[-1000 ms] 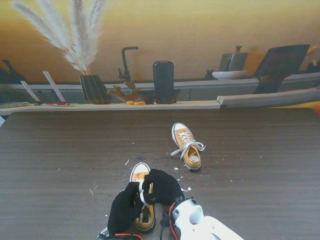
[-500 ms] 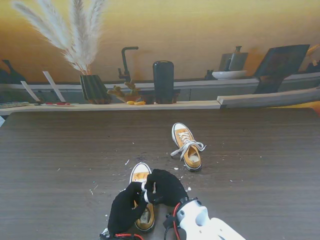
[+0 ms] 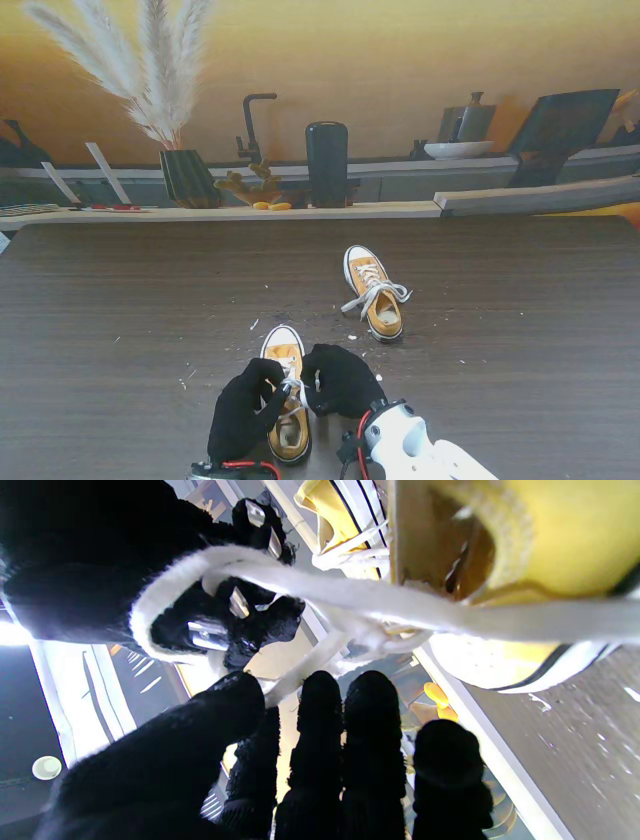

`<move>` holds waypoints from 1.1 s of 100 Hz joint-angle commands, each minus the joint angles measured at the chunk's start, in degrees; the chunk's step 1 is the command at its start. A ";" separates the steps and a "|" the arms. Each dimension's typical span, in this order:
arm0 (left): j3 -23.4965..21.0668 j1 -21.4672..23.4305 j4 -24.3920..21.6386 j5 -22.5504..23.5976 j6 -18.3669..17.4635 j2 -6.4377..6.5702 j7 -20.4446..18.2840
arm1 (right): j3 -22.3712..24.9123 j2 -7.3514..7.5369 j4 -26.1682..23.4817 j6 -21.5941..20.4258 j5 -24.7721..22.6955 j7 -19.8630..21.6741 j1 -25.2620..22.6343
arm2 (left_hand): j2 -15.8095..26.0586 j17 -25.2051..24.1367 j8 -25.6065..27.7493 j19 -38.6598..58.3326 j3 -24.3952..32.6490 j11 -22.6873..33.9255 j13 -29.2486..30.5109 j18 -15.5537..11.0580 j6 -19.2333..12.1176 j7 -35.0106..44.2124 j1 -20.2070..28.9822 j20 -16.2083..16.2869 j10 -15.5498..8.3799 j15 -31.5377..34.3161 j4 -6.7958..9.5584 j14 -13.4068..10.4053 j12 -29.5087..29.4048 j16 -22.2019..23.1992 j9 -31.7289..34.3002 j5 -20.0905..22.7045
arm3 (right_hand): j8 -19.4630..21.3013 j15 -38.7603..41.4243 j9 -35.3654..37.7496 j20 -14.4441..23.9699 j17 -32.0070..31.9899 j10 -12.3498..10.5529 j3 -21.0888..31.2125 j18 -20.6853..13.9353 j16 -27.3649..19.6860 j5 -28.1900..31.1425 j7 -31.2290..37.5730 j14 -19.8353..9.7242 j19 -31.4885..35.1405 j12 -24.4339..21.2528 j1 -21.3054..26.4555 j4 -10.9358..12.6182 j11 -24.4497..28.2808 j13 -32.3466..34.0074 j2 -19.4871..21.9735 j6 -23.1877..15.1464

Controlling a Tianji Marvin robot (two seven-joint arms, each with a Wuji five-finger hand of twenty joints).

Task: Tie the shoelaces into a bow on the shoes

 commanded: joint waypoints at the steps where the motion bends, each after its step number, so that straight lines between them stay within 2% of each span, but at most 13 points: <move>1: -0.28 0.49 -0.98 0.27 -0.16 0.29 -1.52 | 0.05 0.11 0.02 -0.50 0.06 0.37 -0.27 | 1.43 -0.53 1.95 0.57 1.68 0.54 -0.53 1.98 -0.14 2.00 -1.76 0.18 -1.75 0.19 1.65 0.05 -0.04 0.44 -1.04 -1.50 | 1.75 1.29 -0.67 0.41 -0.22 0.98 3.81 0.13 -0.25 -0.25 1.55 0.08 1.06 0.90 3.31 3.13 1.23 0.54 -0.46 -1.92; 24: -2.21 2.03 -1.93 -2.95 -1.42 0.00 -3.66 | 0.43 0.06 0.80 -1.75 -3.04 -2.16 -0.42 | 2.53 -1.16 6.70 -0.14 5.05 1.19 -0.89 2.71 0.70 3.82 -5.90 1.10 -0.60 -0.34 8.07 0.52 -0.02 0.77 -0.83 -0.19 | -0.01 -0.14 -1.04 0.24 -0.32 0.64 1.52 0.27 0.26 -0.77 0.10 0.14 0.52 0.59 3.48 2.90 0.44 0.43 1.11 -3.62; 36: -2.83 2.35 -1.78 -3.05 -1.33 0.02 -3.73 | 0.57 0.10 0.69 -2.20 -3.28 -2.28 -0.66 | 3.27 -1.10 7.62 -0.18 5.05 1.62 -0.88 2.72 0.67 4.20 -6.33 1.28 -0.83 -0.36 9.22 0.55 0.25 0.82 -0.58 0.03 | -0.36 -0.27 -1.06 0.21 -0.33 0.61 1.11 0.30 0.39 -0.60 -0.06 0.15 0.45 0.59 3.69 2.89 0.37 0.44 1.42 -3.67; 68: -3.46 2.57 -1.44 -3.45 -0.95 0.09 -4.26 | 0.37 0.23 0.69 -2.55 -4.44 -2.65 -0.73 | 6.05 -0.62 10.88 -0.07 5.18 5.59 -0.35 2.62 1.52 5.85 -9.53 1.42 -1.49 -0.70 15.79 -0.10 1.85 0.76 0.44 0.50 | -0.50 -0.70 -0.66 0.14 -0.07 0.49 1.25 0.38 0.46 -0.31 -0.03 0.33 0.39 0.50 3.51 3.06 0.13 0.68 1.14 -3.89; 77: -3.33 2.34 -1.11 -3.16 -0.45 0.13 -4.02 | 0.39 0.24 0.65 -2.61 -4.54 -2.67 -0.77 | 6.88 -0.41 11.05 0.01 4.74 6.02 -0.20 2.55 1.40 6.01 -9.57 1.32 -1.25 -0.71 16.61 -0.29 2.01 0.73 0.40 0.32 | -0.51 -1.01 -0.64 -0.01 0.23 0.46 1.43 0.47 0.40 -0.25 -0.03 0.38 0.18 0.54 3.39 3.05 0.06 0.93 0.95 -3.93; 81: -3.43 2.45 -1.26 -3.01 -0.43 0.38 -4.86 | 0.40 0.25 0.60 -2.68 -4.48 -2.60 -0.80 | 7.59 -0.55 11.11 -0.03 3.72 6.33 -0.43 2.39 1.04 5.98 -9.64 1.16 -3.02 -0.92 17.85 -0.46 2.40 0.69 0.37 -0.06 | -0.50 -1.12 -0.60 -0.07 0.44 0.39 1.54 0.47 0.38 -0.23 -0.04 0.38 0.13 0.57 3.40 3.06 0.06 1.00 0.89 -3.93; 84: -3.28 2.31 -1.16 -2.92 -0.44 0.39 -4.95 | 0.37 0.25 0.61 -2.75 -4.47 -2.61 -0.78 | 7.72 -0.58 11.14 0.00 3.26 6.44 -0.39 2.40 1.12 6.05 -9.45 1.06 -1.69 -0.95 18.79 -0.39 2.57 0.71 0.32 0.07 | -0.50 -1.15 -0.57 -0.10 0.51 0.38 1.52 0.48 0.39 -0.22 -0.04 0.38 0.10 0.58 3.39 3.03 0.07 1.01 0.89 -3.87; 90: -3.26 2.29 -1.26 -2.74 -0.51 0.61 -5.69 | 0.33 0.25 0.65 -2.86 -4.54 -2.67 -0.76 | 8.54 -1.00 11.05 -0.22 2.68 6.31 -0.88 2.30 0.71 5.74 -9.57 0.97 -3.19 -1.25 19.18 -0.47 2.63 0.67 -0.02 -0.52 | -0.45 -1.27 -0.55 -0.16 0.63 0.36 1.60 0.55 0.34 -0.24 -0.02 0.35 0.06 0.60 3.37 3.03 0.06 1.32 0.87 -4.00; 96: -2.85 1.87 -0.82 -2.24 -0.73 0.53 -5.09 | 0.32 0.27 0.62 -2.92 -4.50 -2.59 -0.77 | 5.83 -1.24 6.86 -0.41 -1.32 2.64 -1.22 2.28 -0.57 1.27 -4.13 1.09 -2.36 -1.37 15.55 0.04 2.88 1.03 -0.71 -2.25 | -0.45 -1.33 -0.49 -0.19 0.71 0.37 1.59 0.55 0.33 -0.21 -0.02 0.35 0.07 0.62 3.37 3.01 0.07 1.35 0.90 -4.02; 97: -2.79 1.77 -0.70 -2.09 -0.80 0.52 -4.90 | 0.32 0.28 0.61 -2.92 -4.50 -2.57 -0.78 | 4.77 -1.24 5.42 -0.42 -1.66 1.48 -1.22 2.28 -0.73 0.19 -2.88 1.12 -2.10 -1.36 14.14 0.07 3.02 1.08 -0.56 -2.30 | -0.44 -1.34 -0.48 -0.19 0.74 0.38 1.58 0.55 0.33 -0.21 -0.02 0.35 0.07 0.62 3.34 3.00 0.07 1.35 0.90 -4.04; 100: -2.71 1.59 -0.52 -1.75 -1.00 0.54 -4.59 | 0.32 0.28 0.60 -2.93 -4.47 -2.54 -0.79 | 0.05 -1.47 -1.37 -0.49 -0.23 -4.49 -1.33 1.83 -1.01 -4.29 1.04 1.20 -2.01 -1.34 6.33 -0.27 5.18 1.16 0.75 -3.13 | -0.46 -1.35 -0.47 -0.21 0.78 0.39 1.60 0.53 0.33 -0.23 -0.05 0.35 0.07 0.62 3.40 3.00 0.06 1.36 0.94 -4.04; 103: -2.62 1.51 -0.42 -1.38 -0.97 0.62 -4.50 | 0.31 0.29 0.57 -2.93 -4.49 -2.52 -0.79 | -2.21 -1.76 -7.30 -0.58 -0.40 -7.34 -1.72 0.97 -0.44 -9.53 2.61 1.19 -2.44 -1.43 1.07 -0.85 5.42 1.19 0.29 -4.45 | -0.46 -1.37 -0.47 -0.23 0.81 0.41 1.52 0.50 0.34 -0.23 -0.07 0.35 0.07 0.63 3.35 2.95 0.05 1.37 1.03 -4.00; 110: -2.45 1.25 -0.07 -0.60 -0.98 0.70 -4.02 | 0.29 0.29 0.50 -2.94 -4.43 -2.45 -0.81 | -4.47 -1.93 -14.33 -0.56 0.26 -8.76 -2.25 -0.11 1.04 -18.20 2.92 1.10 -2.97 -1.65 -2.73 -1.82 4.29 1.24 -0.96 -4.22 | -0.47 -1.39 -0.48 -0.28 0.75 0.45 1.43 0.49 0.35 -0.29 -0.12 0.35 0.04 0.63 3.46 2.92 0.02 1.37 1.17 -3.97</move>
